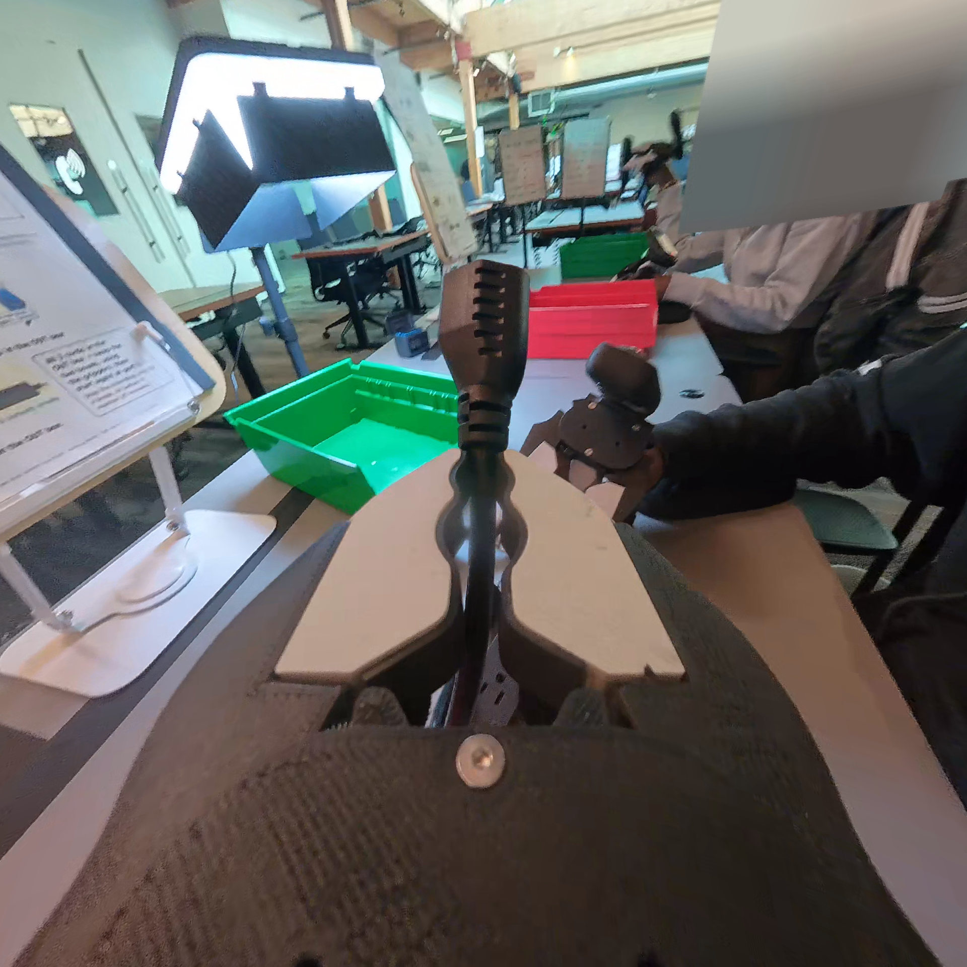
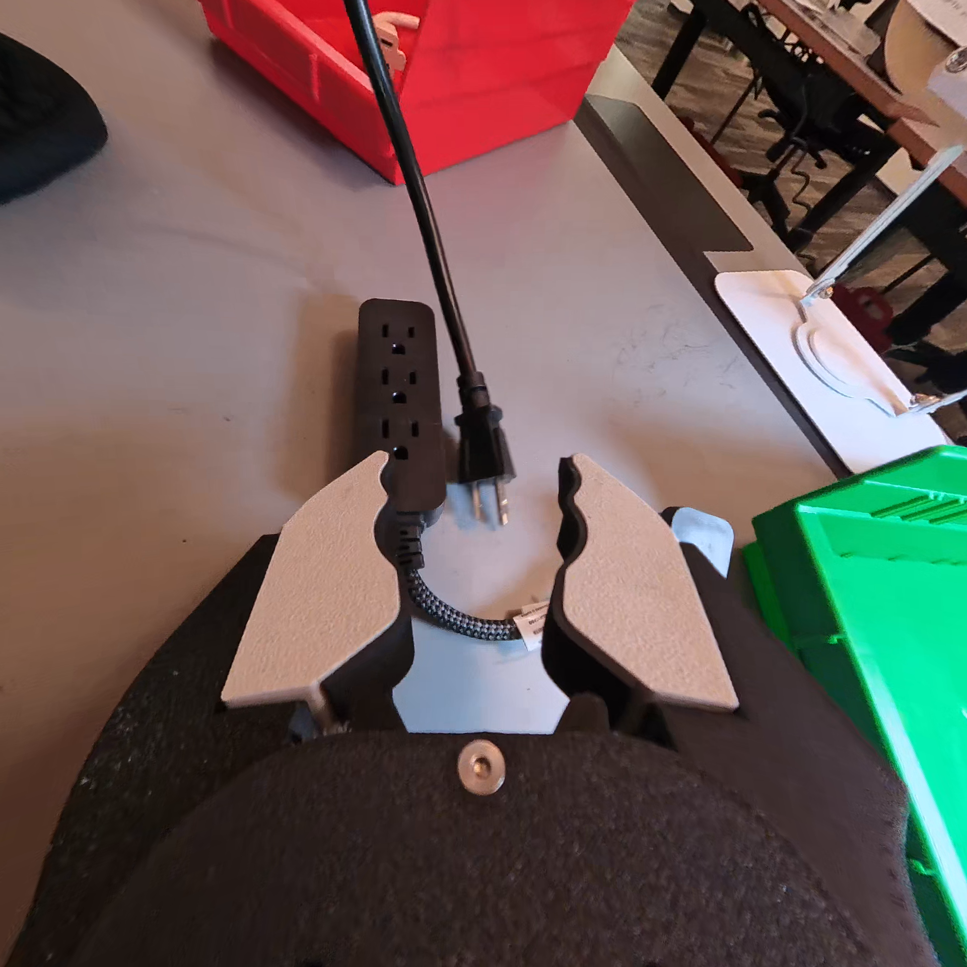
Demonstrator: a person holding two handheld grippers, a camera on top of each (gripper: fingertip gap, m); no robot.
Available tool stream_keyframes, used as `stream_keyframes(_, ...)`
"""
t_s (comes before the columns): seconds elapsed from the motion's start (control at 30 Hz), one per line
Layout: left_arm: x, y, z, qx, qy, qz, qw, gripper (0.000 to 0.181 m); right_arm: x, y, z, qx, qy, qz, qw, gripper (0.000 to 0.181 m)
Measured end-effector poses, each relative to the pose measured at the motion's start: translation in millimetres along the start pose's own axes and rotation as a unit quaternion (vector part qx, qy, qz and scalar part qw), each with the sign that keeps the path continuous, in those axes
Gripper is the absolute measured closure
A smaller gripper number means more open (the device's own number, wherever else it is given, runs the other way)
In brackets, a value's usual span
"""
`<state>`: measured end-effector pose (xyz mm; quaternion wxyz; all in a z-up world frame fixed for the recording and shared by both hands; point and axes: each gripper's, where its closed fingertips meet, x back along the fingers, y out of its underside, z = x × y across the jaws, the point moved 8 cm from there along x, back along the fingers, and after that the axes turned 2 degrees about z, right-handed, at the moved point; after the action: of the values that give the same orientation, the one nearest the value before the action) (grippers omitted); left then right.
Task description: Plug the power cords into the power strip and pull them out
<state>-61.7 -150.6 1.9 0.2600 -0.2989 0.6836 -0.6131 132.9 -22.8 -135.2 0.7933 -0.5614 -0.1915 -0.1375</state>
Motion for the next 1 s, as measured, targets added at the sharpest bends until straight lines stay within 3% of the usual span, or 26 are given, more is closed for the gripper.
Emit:
stream_keyframes(0.23,2,-17,11,0.018,0.044,0.062,0.997,0.172,-3,-5,-8,0.034,-0.008,-0.018,0.999,0.122)
stream_keyframes(0.37,6,-23,12,0.036,0.068,0.094,0.993,0.172,-2,-8,-11,0.065,0.000,-0.022,0.998,0.134)
stream_keyframes(0.47,7,-23,10,0.045,0.073,0.106,0.991,0.172,-1,-7,-15,0.077,-0.012,-0.030,0.997,0.154)
stream_keyframes(0.6,6,-19,4,0.055,0.060,0.103,0.991,0.172,-2,-6,-20,0.087,-0.024,-0.038,0.995,0.155)
stream_keyframes(0.7,3,-12,-8,0.073,0.013,0.079,0.994,0.172,1,-7,-24,0.101,-0.033,-0.039,0.994,0.155)
stream_keyframes(0.83,-3,6,-34,0.099,-0.084,-0.012,0.991,0.172,16,-17,-27,0.091,-0.082,-0.016,0.992,0.155)
stream_keyframes(1.0,-7,29,-50,0.121,-0.128,-0.104,0.979,0.171,45,-38,-23,0.090,-0.116,0.037,0.988,0.155)
